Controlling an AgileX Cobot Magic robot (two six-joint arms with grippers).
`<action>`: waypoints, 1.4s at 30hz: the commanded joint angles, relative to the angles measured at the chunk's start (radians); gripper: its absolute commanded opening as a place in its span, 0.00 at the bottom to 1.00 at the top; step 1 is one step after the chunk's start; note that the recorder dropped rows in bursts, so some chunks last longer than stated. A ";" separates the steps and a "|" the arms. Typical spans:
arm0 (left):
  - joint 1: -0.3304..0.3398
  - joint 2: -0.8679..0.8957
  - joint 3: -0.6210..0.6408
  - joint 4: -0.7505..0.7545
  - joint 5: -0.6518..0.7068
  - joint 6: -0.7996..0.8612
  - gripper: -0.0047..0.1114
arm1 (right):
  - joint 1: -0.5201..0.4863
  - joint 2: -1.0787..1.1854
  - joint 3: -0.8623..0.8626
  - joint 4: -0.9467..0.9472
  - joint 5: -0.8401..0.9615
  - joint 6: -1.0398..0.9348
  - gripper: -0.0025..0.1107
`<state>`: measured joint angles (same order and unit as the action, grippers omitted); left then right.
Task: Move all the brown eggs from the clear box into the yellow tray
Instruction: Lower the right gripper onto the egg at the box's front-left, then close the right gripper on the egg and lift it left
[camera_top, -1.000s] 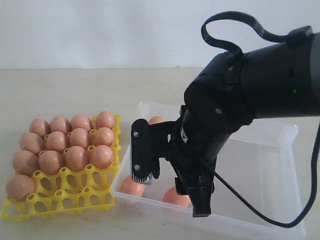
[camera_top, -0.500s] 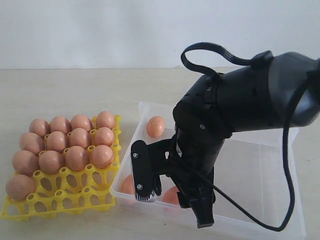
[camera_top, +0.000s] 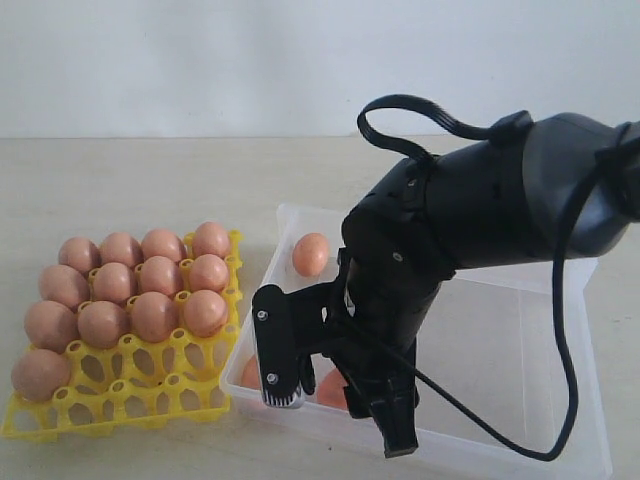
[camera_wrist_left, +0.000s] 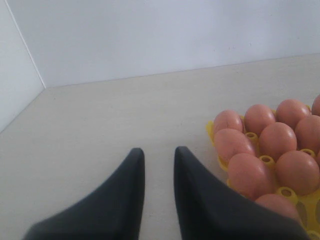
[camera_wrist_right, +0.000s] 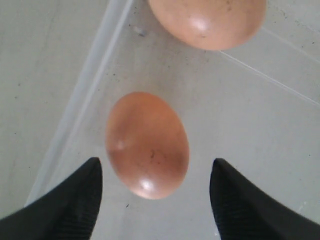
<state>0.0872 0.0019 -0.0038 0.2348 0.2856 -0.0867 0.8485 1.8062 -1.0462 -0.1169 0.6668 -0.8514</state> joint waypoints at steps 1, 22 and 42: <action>0.002 -0.002 0.004 -0.002 -0.002 -0.002 0.23 | 0.000 0.000 -0.003 0.014 -0.001 -0.004 0.56; 0.002 -0.002 0.004 -0.002 -0.002 -0.002 0.23 | 0.012 0.022 -0.003 0.035 -0.080 -0.040 0.56; 0.002 -0.002 0.004 -0.002 -0.002 -0.002 0.23 | 0.012 0.068 -0.003 0.035 -0.121 -0.038 0.56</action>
<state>0.0872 0.0019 -0.0038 0.2348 0.2856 -0.0867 0.8586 1.8671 -1.0462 -0.0911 0.5481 -0.8831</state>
